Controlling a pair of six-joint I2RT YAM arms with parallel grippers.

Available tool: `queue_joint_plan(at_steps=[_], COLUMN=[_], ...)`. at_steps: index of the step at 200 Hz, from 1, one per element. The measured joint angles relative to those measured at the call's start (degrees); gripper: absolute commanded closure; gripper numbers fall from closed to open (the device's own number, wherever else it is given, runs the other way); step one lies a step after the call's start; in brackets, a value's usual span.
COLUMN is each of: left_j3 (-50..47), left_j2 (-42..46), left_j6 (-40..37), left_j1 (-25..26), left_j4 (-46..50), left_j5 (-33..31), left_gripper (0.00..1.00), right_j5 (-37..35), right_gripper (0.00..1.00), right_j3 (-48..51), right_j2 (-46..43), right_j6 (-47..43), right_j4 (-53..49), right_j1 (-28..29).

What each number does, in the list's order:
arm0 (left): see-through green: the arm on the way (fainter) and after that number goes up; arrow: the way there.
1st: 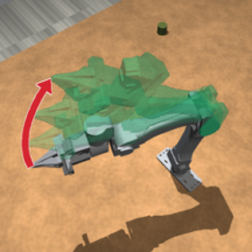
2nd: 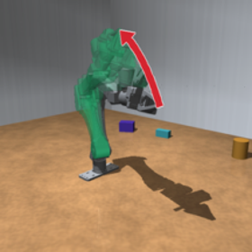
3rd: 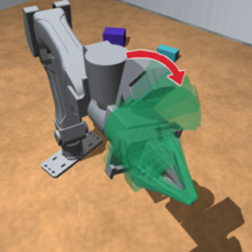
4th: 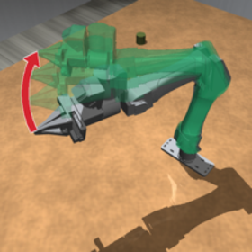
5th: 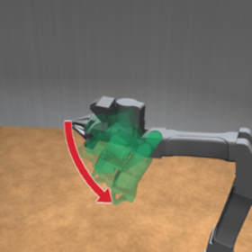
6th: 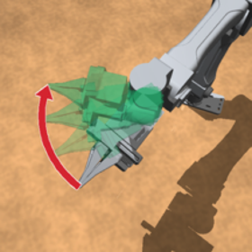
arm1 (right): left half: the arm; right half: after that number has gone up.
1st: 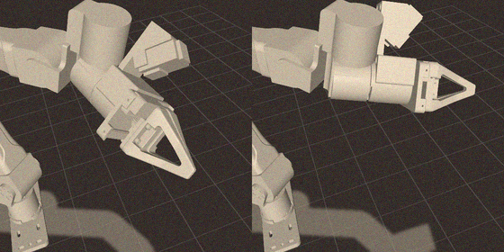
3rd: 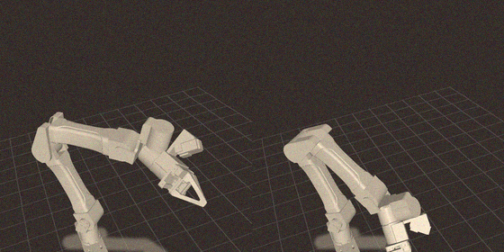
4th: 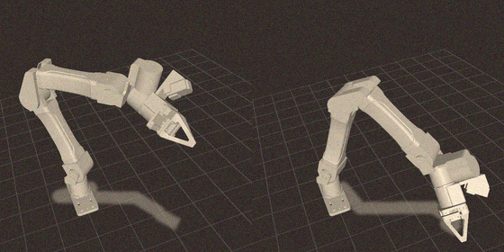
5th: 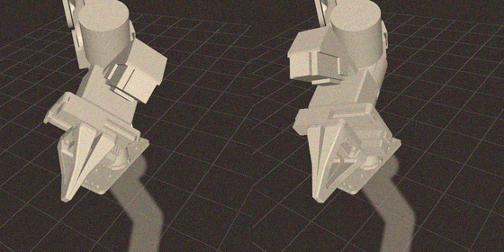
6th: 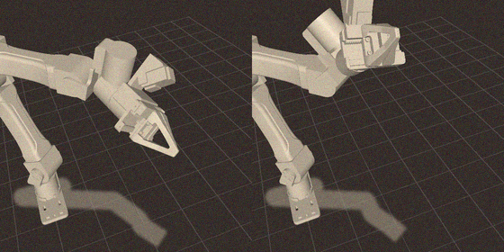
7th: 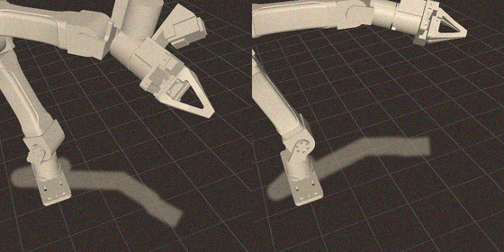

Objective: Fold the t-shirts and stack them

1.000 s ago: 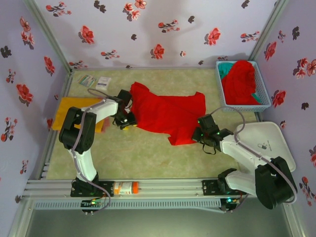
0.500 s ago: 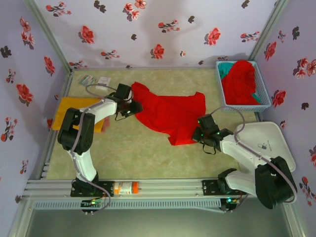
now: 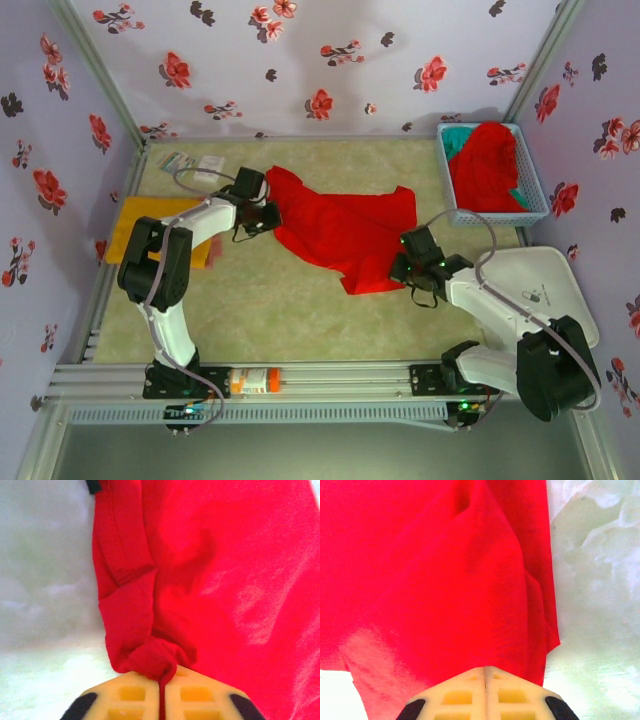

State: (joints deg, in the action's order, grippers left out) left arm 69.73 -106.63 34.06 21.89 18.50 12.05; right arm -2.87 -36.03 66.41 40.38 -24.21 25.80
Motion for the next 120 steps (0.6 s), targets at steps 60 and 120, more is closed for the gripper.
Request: queue_joint_plan(at_steps=[60,120], left_j3=[-0.9,-5.3], left_j2=[13.6,17.2], left_j6=[-4.5,-4.6], left_j1=[-3.6,-4.0], left_j4=[13.2,15.0], left_j5=[0.2,2.4], left_gripper=[0.99,0.98], right_j5=[1.0,2.4], right_gripper=[0.56,0.24], right_j3=[-3.7,-1.7], right_j2=[-4.2,-3.3], right_j6=[-3.2,-2.2], right_j4=[-4.3,-1.0], right_j1=[-6.8,7.7])
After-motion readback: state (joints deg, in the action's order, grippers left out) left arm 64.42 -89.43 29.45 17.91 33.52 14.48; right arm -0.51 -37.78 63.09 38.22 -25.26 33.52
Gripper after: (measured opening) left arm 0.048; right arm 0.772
